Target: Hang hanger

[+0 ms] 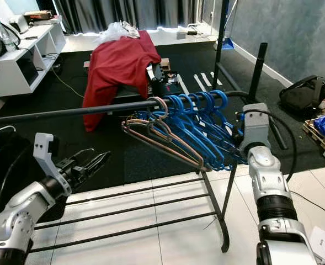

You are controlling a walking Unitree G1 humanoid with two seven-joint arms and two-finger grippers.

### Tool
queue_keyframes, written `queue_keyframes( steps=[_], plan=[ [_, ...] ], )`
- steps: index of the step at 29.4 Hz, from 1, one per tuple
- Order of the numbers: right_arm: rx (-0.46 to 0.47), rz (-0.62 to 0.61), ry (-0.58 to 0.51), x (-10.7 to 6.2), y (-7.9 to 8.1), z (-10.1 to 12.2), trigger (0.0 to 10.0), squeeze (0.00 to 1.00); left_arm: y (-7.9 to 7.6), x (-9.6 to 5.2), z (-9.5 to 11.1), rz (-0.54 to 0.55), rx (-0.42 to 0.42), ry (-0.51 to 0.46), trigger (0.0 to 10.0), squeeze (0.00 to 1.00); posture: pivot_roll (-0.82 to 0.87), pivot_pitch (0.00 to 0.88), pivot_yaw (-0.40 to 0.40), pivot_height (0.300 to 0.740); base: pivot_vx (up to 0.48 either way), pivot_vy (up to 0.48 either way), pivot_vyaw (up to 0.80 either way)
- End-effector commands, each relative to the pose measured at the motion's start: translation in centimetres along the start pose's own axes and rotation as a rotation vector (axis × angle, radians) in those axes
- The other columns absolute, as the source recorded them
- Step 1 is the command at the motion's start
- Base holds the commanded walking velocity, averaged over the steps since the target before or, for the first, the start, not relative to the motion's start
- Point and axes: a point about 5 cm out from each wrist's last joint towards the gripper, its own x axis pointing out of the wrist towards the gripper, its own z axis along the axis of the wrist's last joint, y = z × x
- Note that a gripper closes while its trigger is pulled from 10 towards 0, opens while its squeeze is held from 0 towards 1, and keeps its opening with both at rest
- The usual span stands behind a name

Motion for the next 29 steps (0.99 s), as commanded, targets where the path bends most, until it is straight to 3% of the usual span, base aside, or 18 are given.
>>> queue_keyframes(
  steps=[1,7,16,29],
  plan=[
    [0.013,-0.013,-0.034,0.0,-0.3,0.6,10.0,0.0,0.4,-0.2,0.1,0.007,0.003,0.009,10.0,0.0,-0.03,0.005,0.03,0.74,0.0,0.0,0.0],
    [0.016,-0.041,-0.043,0.0,-0.8,0.8,10.0,0.0,0.4,-0.1,0.1,0.007,0.003,0.007,10.0,0.0,-0.03,0.005,0.029,0.74,0.0,0.0,0.0],
    [-0.016,0.013,0.06,0.0,0.1,-0.9,10.0,0.0,0.4,-0.1,0.1,0.007,0.006,0.007,10.0,0.0,-0.03,0.006,0.03,0.74,0.0,0.0,0.0],
    [-0.031,0.012,0.135,-0.1,-0.1,-2.0,10.0,0.0,0.4,-0.1,0.1,0.007,0.008,0.009,10.0,0.0,-0.03,0.007,0.032,0.74,0.0,0.0,0.0]
  ],
)
